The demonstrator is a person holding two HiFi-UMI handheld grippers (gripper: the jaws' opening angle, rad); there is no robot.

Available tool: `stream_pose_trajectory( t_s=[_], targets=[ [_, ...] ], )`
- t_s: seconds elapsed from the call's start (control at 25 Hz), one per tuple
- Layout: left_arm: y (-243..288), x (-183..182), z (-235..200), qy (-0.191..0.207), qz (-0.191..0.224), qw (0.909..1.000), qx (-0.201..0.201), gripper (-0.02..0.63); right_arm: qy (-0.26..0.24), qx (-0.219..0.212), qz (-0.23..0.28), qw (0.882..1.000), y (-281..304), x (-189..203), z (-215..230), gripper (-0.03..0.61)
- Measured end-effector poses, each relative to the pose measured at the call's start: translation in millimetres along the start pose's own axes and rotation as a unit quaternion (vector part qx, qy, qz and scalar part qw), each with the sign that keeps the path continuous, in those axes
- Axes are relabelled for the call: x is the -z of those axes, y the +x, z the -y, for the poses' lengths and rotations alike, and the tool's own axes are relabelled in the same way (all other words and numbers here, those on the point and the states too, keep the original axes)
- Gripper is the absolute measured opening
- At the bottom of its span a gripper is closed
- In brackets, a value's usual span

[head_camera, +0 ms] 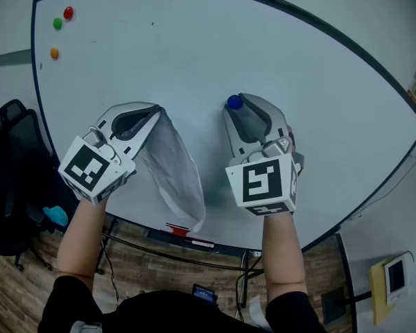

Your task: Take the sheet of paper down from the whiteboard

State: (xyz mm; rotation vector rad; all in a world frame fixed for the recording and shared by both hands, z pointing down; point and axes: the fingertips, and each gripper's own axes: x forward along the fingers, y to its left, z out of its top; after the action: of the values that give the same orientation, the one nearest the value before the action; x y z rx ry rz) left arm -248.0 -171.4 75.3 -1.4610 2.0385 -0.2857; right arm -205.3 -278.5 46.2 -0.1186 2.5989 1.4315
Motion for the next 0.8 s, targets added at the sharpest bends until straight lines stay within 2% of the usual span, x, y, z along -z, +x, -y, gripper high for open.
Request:
stream_pose_trajectory(
  t_s=[0.68,0.8],
  targets=[
    [-8.9,-8.3,1.4,0.003,0.007,1.0,-0.003,0.011,0.004,-0.007,-0.003,1.0,6.5,-2.5,-2.9,0.124],
    [-10.7,-11.5,-0.1,-0.003,0.0,0.9999,-0.014,0.011,0.006,-0.008,-0.008,1.0,7.2,0.1,-4.0,0.126]
  ],
)
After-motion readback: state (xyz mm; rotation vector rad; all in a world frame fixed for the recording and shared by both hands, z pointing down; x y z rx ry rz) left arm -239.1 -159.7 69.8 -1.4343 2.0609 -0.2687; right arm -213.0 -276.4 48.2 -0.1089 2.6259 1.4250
